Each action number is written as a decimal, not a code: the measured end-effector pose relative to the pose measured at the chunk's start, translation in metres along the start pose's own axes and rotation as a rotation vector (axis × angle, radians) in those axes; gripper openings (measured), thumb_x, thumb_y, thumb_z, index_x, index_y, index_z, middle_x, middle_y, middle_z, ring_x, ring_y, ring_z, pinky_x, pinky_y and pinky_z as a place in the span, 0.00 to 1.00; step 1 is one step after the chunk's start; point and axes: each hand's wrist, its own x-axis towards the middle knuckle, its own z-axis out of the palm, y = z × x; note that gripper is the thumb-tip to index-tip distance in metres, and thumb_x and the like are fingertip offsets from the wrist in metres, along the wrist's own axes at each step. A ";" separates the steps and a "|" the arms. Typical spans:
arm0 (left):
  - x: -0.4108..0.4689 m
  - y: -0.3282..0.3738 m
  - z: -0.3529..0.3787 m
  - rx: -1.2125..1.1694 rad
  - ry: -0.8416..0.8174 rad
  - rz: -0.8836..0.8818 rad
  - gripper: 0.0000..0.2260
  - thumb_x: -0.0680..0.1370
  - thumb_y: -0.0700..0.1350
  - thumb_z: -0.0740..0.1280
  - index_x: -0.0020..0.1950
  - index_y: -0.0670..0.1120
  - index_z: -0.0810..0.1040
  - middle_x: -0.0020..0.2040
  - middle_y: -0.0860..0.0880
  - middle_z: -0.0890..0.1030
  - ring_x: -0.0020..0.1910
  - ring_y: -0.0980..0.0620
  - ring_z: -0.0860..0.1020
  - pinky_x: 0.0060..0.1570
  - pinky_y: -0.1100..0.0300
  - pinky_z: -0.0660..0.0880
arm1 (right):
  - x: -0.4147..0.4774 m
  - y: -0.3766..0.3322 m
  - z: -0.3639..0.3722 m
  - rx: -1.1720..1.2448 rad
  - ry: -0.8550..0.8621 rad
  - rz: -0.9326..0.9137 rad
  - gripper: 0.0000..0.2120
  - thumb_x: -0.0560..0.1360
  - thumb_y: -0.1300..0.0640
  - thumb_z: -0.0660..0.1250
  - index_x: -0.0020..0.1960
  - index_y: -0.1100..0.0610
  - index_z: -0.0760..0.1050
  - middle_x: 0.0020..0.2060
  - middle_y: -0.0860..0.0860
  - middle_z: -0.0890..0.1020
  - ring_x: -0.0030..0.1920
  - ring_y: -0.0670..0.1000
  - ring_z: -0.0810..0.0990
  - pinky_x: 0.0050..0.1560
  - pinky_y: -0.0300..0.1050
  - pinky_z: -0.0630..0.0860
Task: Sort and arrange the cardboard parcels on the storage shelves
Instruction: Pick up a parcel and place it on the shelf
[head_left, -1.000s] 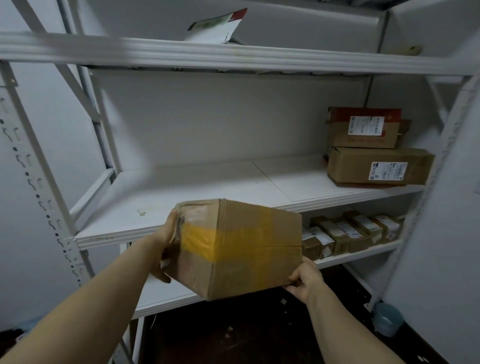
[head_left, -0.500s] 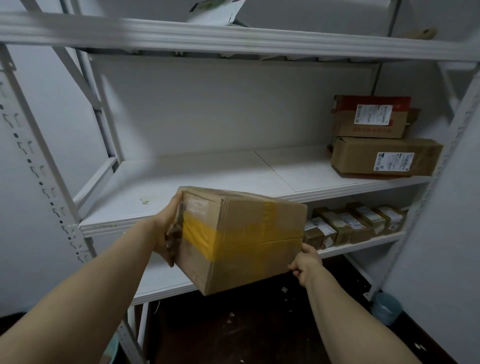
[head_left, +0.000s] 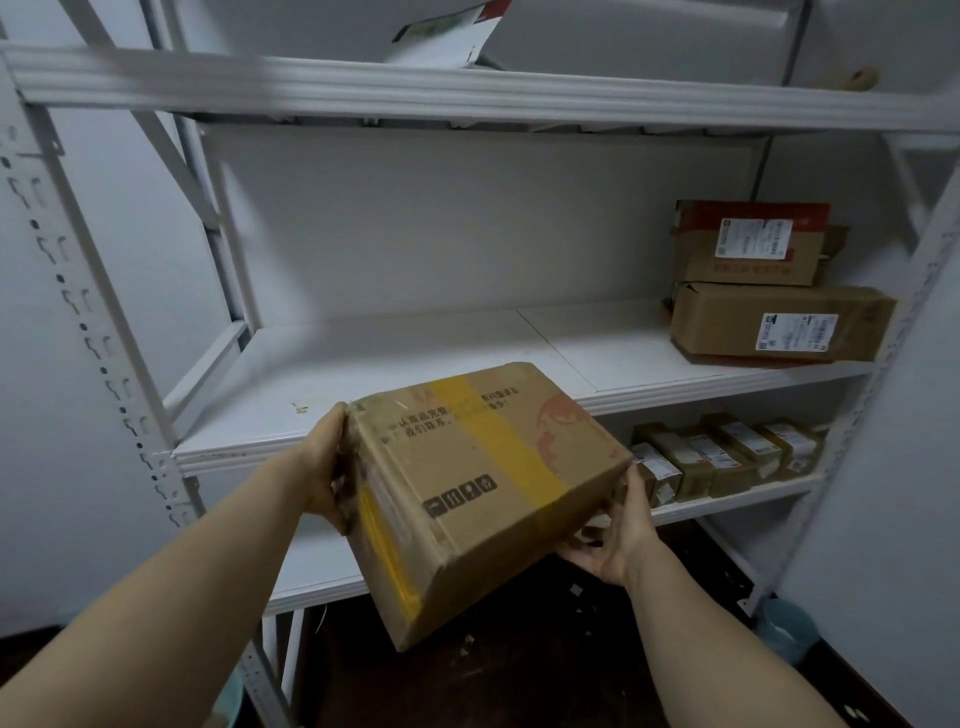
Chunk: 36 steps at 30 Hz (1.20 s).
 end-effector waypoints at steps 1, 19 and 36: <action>0.001 -0.002 -0.001 -0.018 -0.011 0.012 0.22 0.75 0.61 0.56 0.56 0.44 0.70 0.48 0.45 0.69 0.56 0.41 0.68 0.61 0.37 0.61 | -0.001 0.000 -0.001 0.011 -0.005 0.014 0.37 0.68 0.27 0.61 0.68 0.51 0.70 0.61 0.60 0.72 0.60 0.67 0.73 0.46 0.66 0.79; -0.003 -0.034 -0.010 0.355 0.040 0.046 0.08 0.72 0.28 0.57 0.38 0.41 0.67 0.45 0.42 0.72 0.47 0.44 0.72 0.49 0.50 0.71 | 0.013 0.003 -0.028 -0.168 0.311 -0.001 0.12 0.76 0.56 0.58 0.48 0.59 0.79 0.49 0.57 0.82 0.51 0.61 0.80 0.60 0.58 0.74; 0.010 -0.071 -0.023 0.302 0.300 -0.149 0.10 0.77 0.46 0.64 0.44 0.39 0.68 0.44 0.39 0.72 0.40 0.41 0.69 0.50 0.46 0.64 | 0.015 0.035 0.010 -0.607 0.188 0.140 0.15 0.78 0.53 0.62 0.62 0.57 0.73 0.55 0.57 0.78 0.49 0.58 0.76 0.55 0.57 0.74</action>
